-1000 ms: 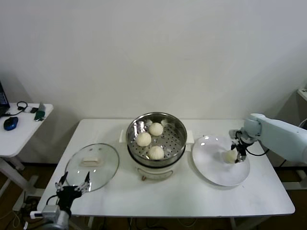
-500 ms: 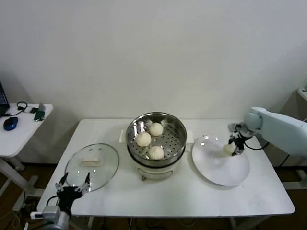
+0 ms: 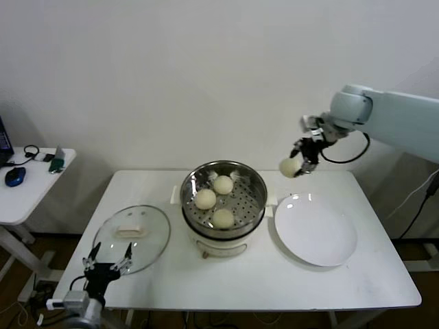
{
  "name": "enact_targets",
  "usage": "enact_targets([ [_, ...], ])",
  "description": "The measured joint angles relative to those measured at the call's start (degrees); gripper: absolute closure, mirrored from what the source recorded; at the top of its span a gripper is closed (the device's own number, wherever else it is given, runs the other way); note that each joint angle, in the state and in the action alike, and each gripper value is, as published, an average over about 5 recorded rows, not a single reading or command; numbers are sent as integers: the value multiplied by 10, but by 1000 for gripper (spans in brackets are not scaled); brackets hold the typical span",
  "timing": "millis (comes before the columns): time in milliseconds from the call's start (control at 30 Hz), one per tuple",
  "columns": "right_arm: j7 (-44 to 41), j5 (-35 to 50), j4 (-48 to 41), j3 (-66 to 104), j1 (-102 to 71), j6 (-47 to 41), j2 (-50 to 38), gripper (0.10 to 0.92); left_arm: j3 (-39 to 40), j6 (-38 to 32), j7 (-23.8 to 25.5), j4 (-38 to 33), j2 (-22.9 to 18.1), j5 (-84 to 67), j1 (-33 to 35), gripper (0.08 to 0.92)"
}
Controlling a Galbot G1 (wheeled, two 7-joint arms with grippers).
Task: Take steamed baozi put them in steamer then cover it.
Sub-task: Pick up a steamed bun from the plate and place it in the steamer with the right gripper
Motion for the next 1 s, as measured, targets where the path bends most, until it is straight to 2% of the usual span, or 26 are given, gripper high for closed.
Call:
enact_targets([
  [333,44,26,58,-15,1,-36,68,389,-4,0,1,-1,3,-5,-1,177],
  [1000,84,-37,-28,-13,-128,-51,151,368,-10,-1,0,0,6,-13,2,177],
])
